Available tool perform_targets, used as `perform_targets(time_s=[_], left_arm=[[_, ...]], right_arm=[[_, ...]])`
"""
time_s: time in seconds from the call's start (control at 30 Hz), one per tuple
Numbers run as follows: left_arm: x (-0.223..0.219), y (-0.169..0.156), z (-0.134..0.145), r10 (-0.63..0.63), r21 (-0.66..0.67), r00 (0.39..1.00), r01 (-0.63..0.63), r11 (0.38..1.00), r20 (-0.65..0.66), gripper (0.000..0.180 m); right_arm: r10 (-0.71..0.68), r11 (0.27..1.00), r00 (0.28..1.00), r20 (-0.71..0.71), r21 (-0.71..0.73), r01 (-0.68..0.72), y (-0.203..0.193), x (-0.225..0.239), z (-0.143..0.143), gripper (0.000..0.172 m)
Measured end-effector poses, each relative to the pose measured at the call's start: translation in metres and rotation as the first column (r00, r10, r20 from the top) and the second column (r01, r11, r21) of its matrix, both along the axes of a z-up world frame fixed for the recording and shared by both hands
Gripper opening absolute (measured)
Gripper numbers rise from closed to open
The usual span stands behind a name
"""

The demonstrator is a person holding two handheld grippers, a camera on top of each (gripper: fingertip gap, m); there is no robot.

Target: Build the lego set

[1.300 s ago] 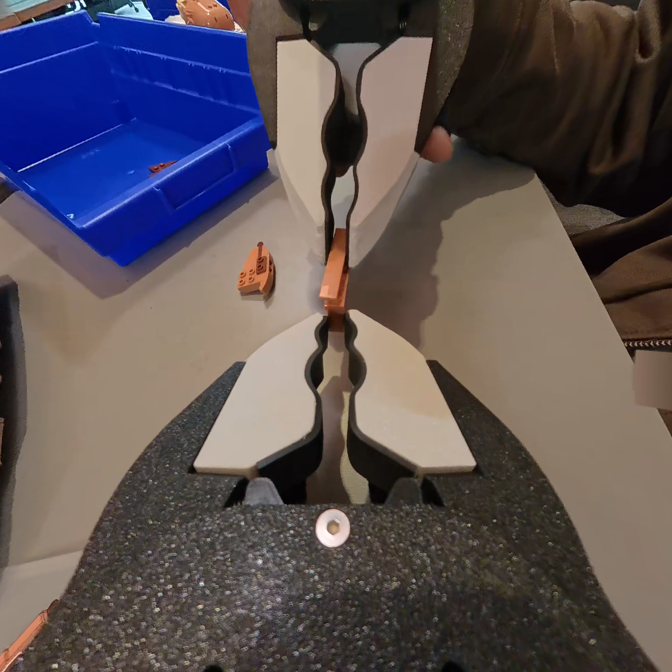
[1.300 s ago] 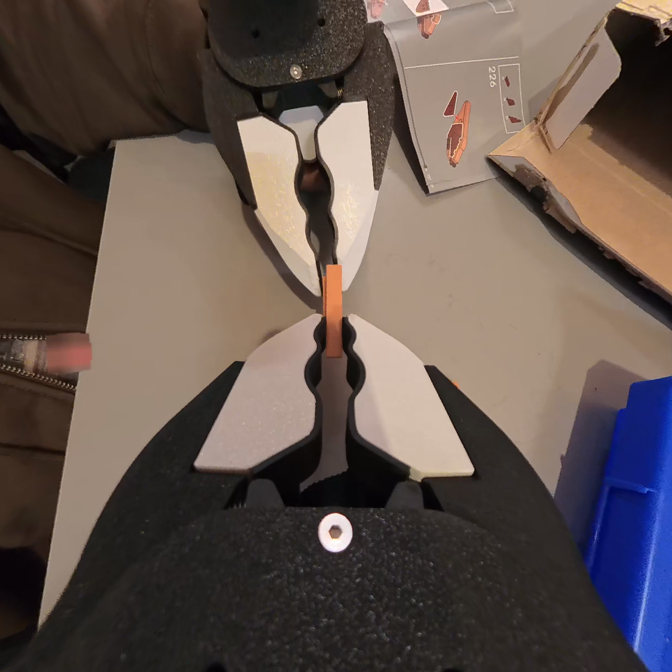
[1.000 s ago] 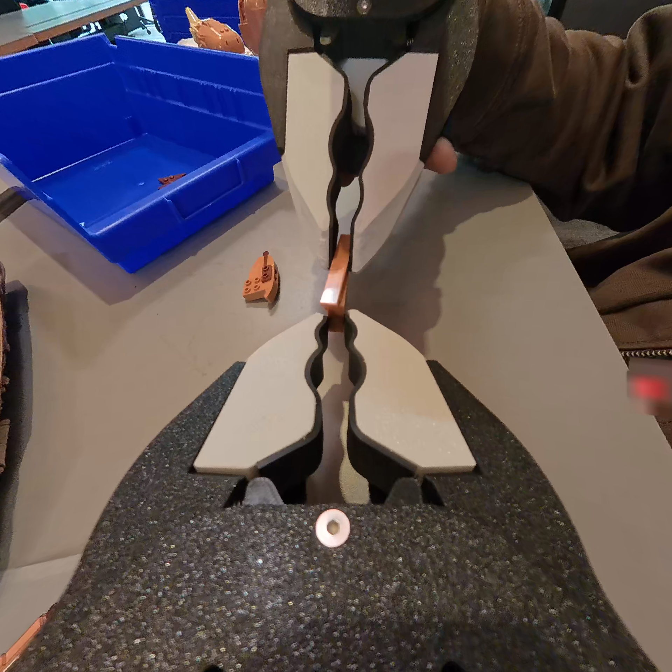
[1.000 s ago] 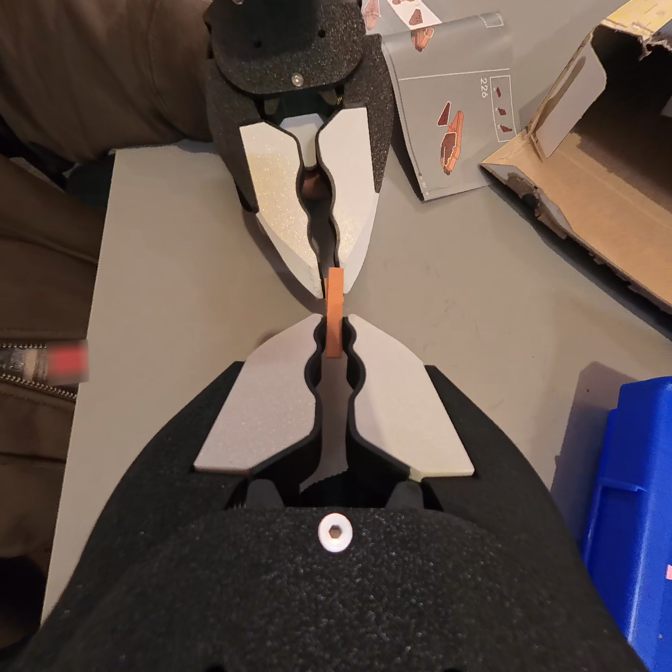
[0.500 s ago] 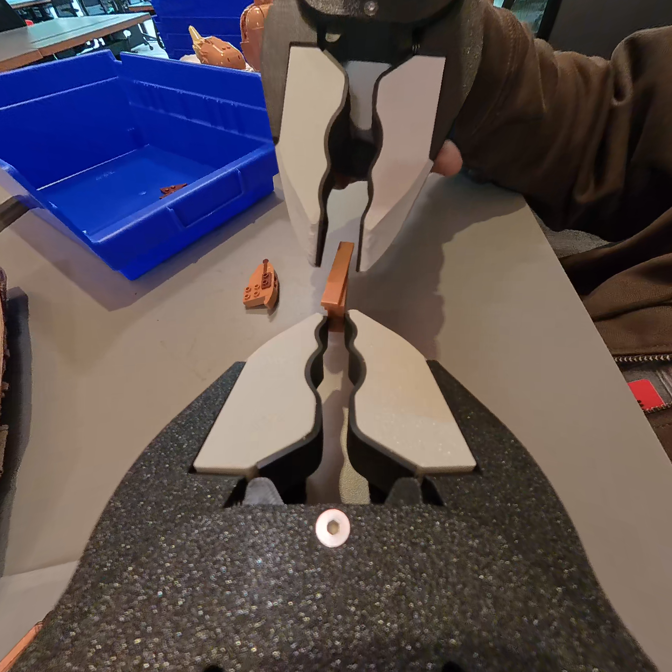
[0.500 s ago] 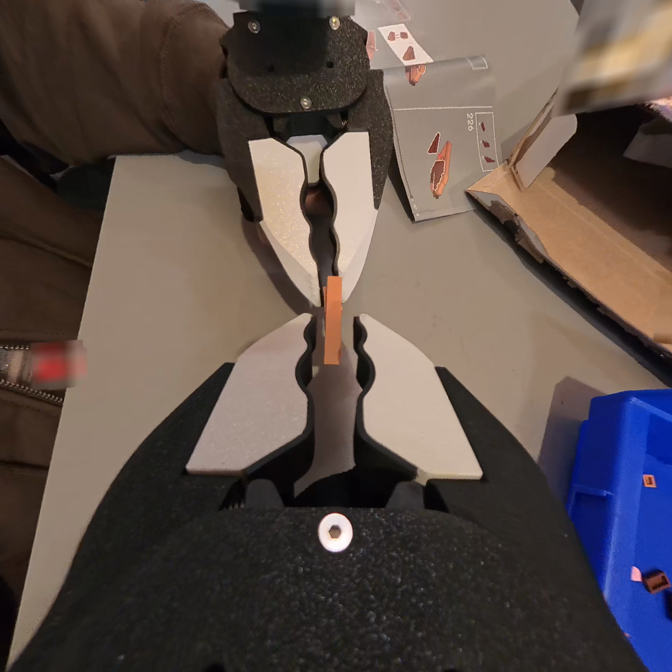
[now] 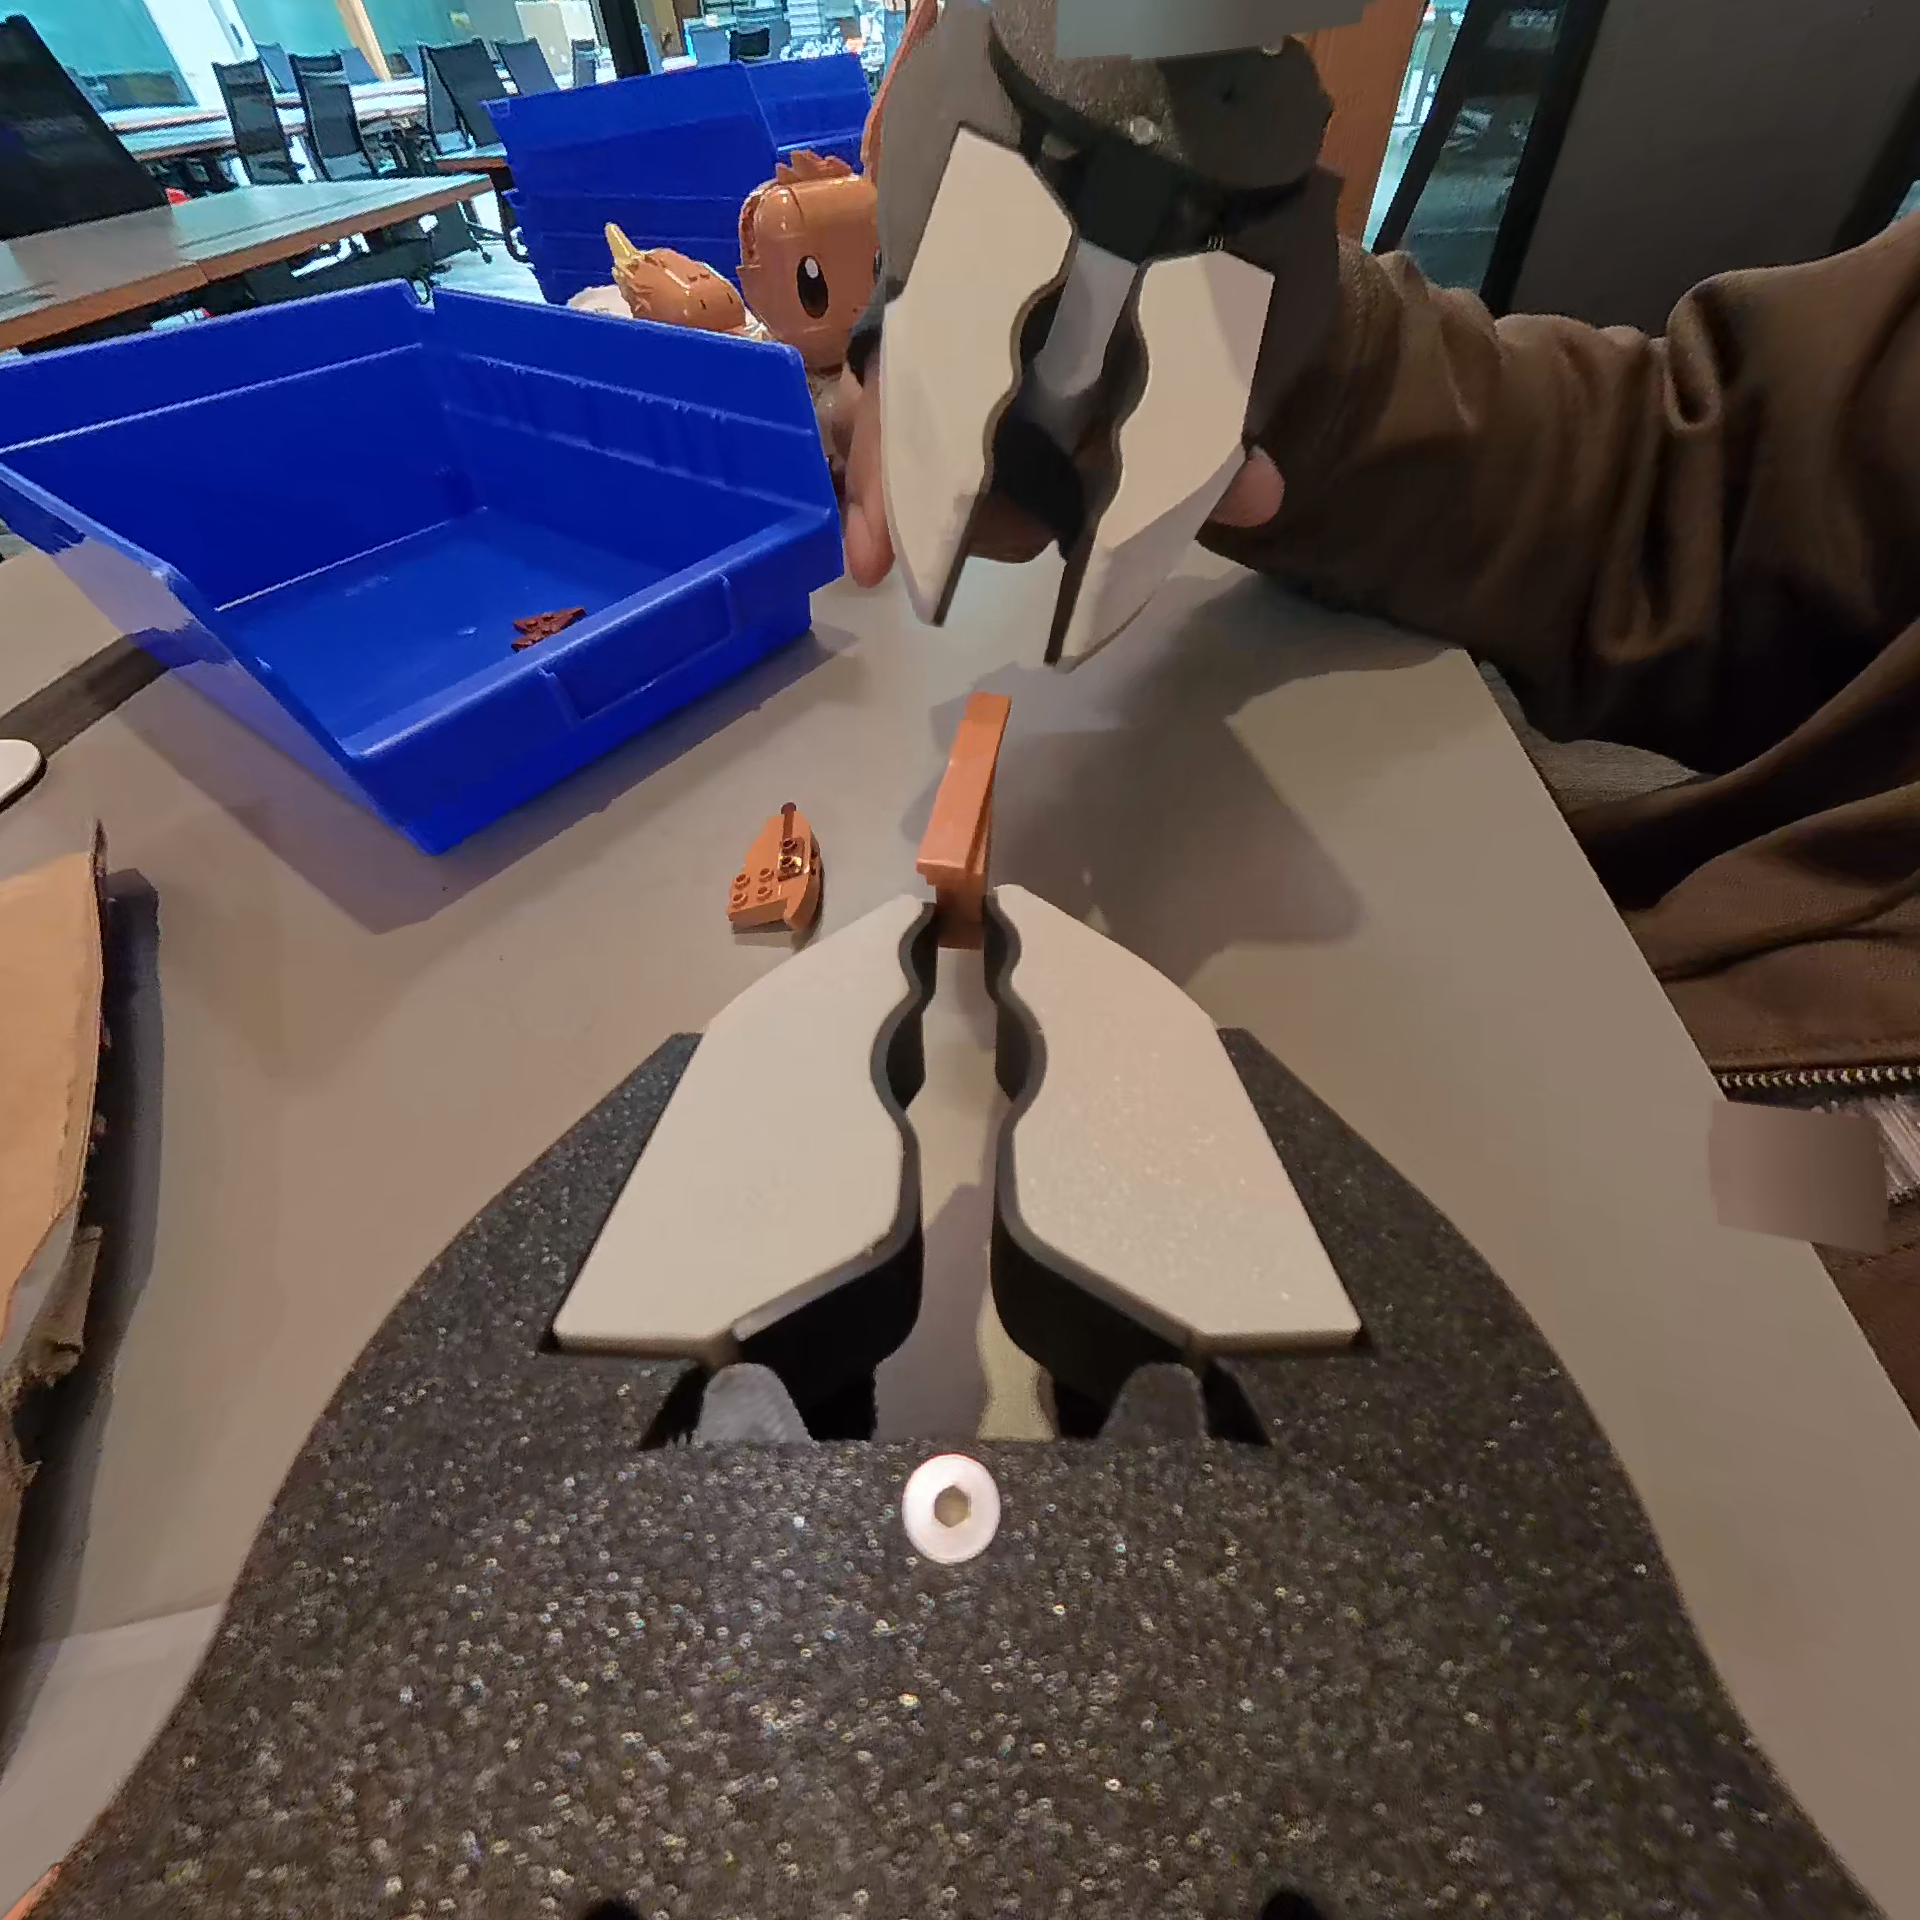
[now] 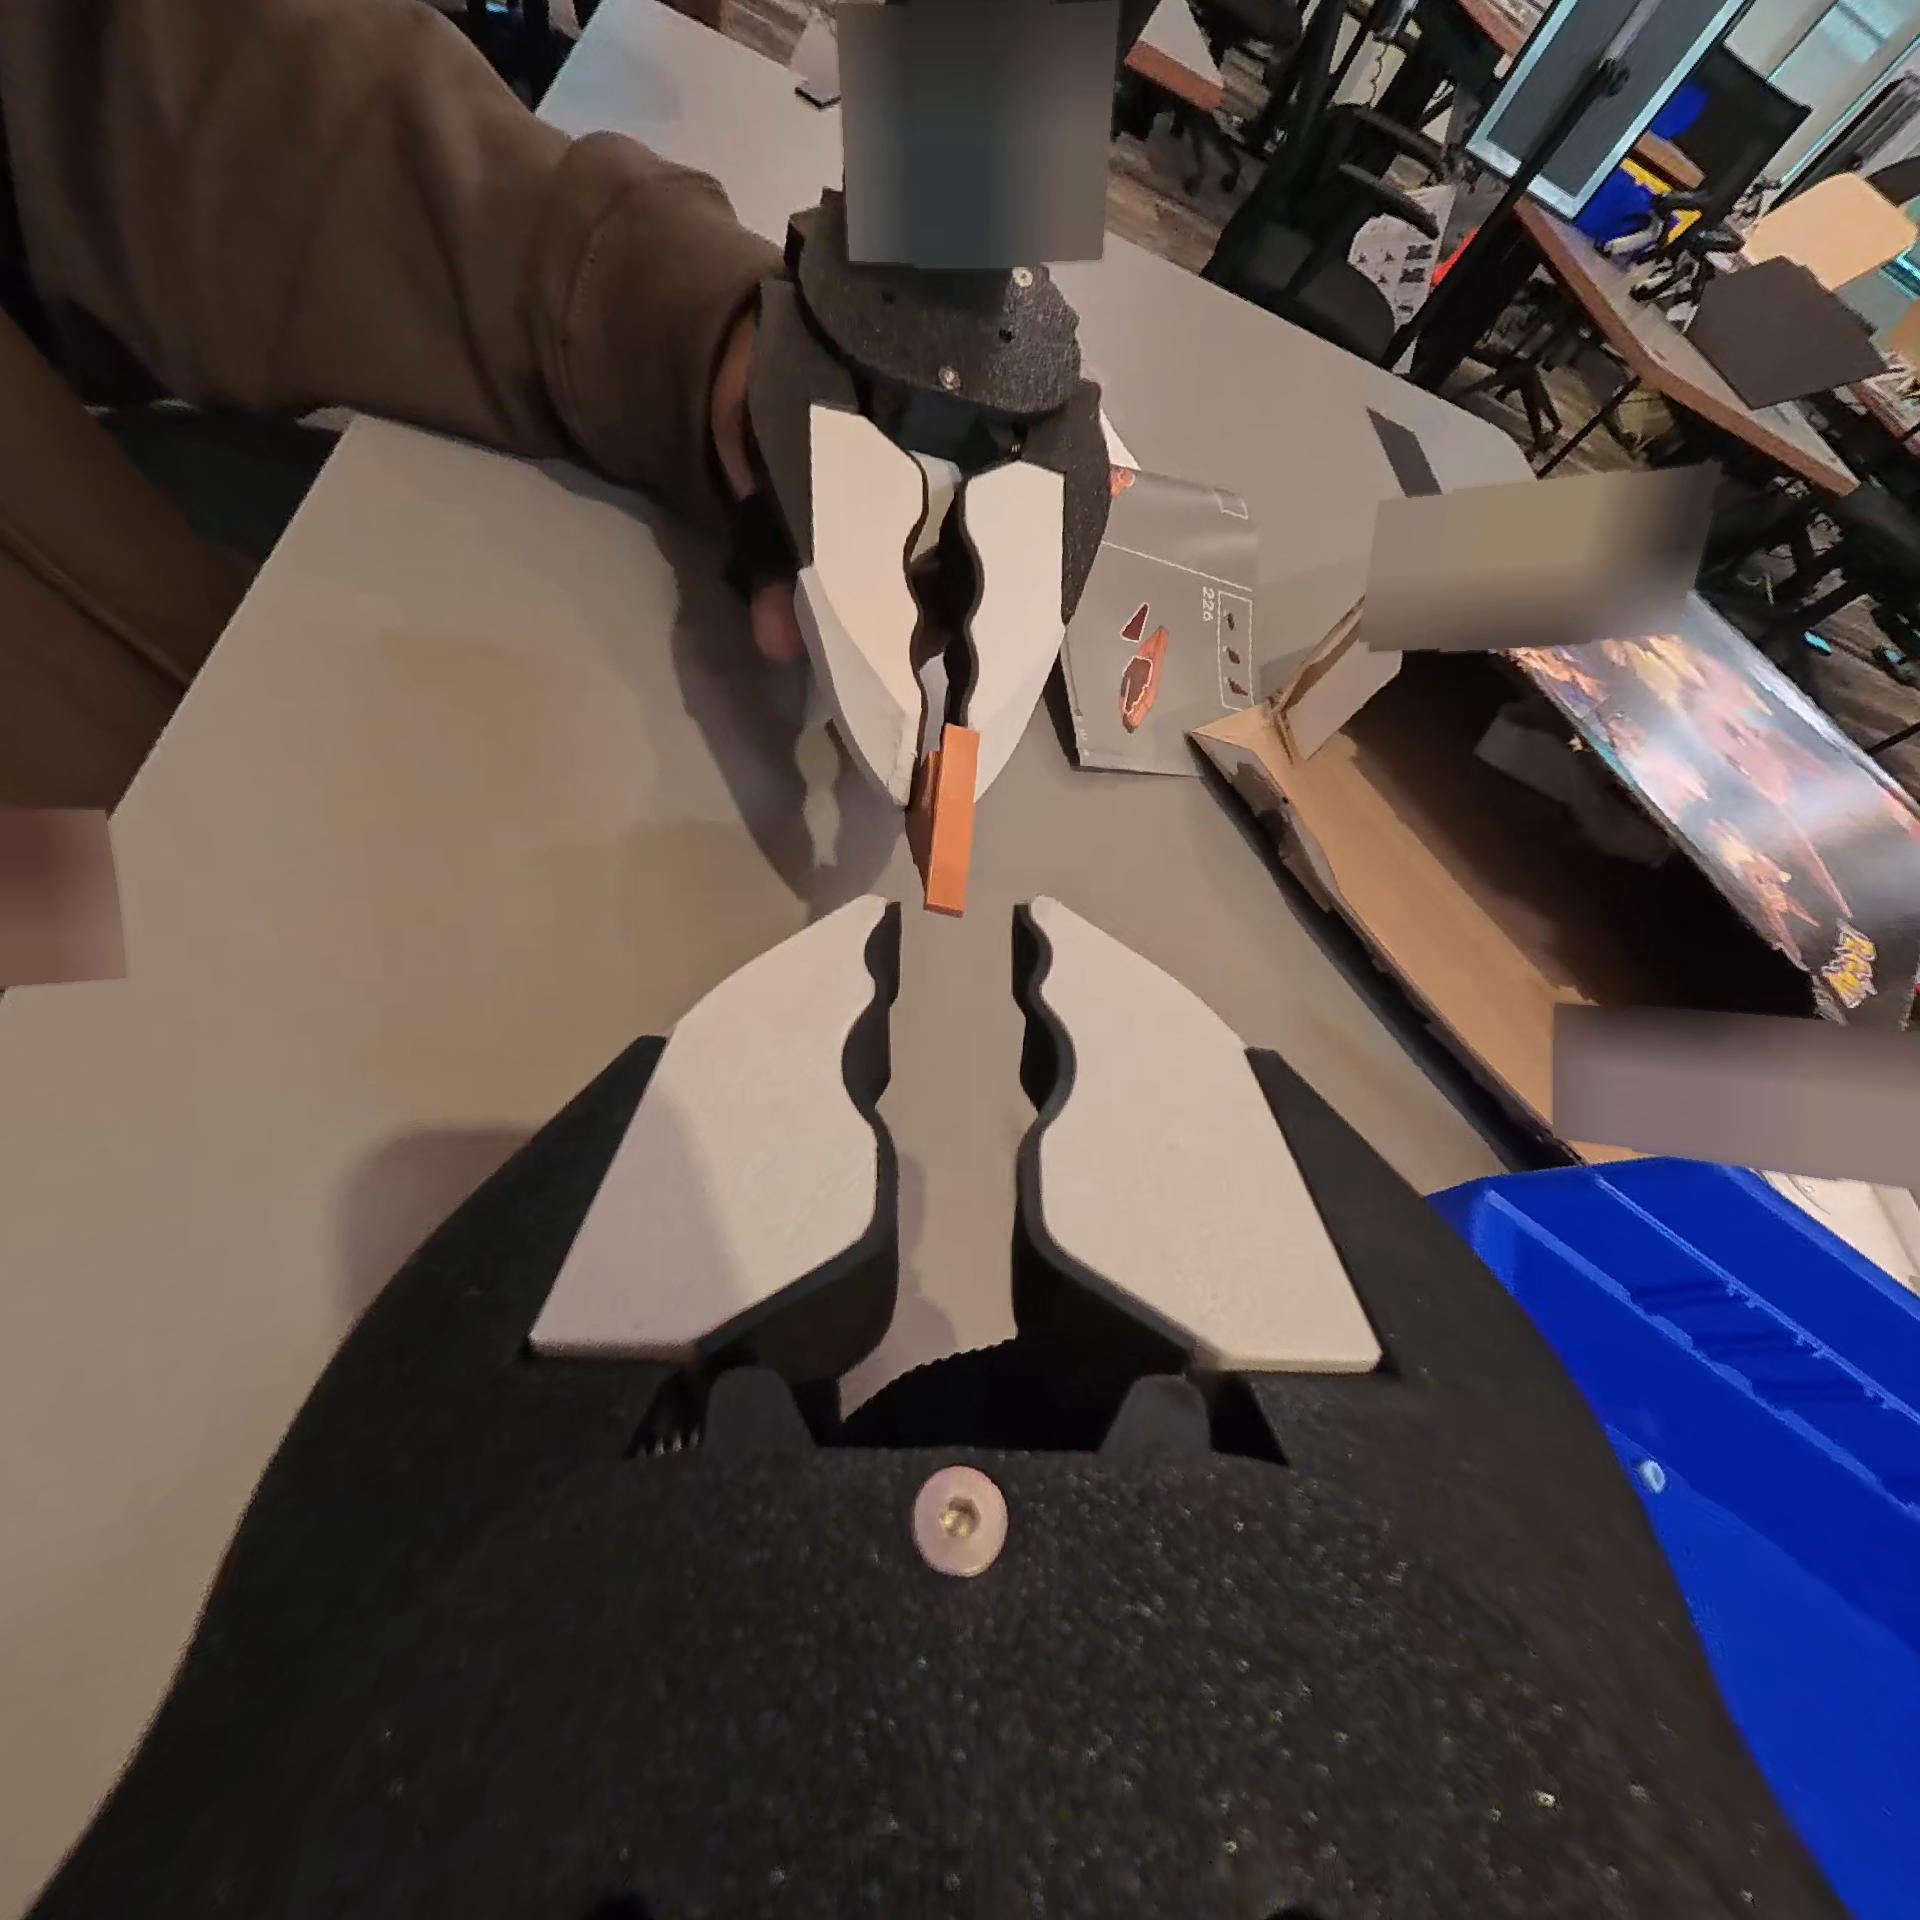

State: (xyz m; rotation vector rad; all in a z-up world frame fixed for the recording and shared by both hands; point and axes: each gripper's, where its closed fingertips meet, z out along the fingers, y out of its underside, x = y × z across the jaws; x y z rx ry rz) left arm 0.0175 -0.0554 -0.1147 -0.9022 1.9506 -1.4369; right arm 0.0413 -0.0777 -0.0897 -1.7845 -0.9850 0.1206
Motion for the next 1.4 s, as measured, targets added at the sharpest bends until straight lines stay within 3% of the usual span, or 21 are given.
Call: perform_targets(time_s=[0.8, 1.4], left_arm=[[-0.003, -0.007, 0.001, -0.037, 0.017, 0.999, 0.036, 0.999, 0.024, 0.008], [-0.003, -0.008, 0.002, -0.040, 0.010, 0.999, 0.040, 0.999, 0.023, 0.008]], right_arm=[[0.034, 0.998, 0.999, -0.041, -0.055, -0.037, 0.001, -0.012, -0.008, 0.008], [0.036, 0.997, 0.999, -0.034, -0.062, -0.038, 0.001, -0.014, -0.009, 0.013]])
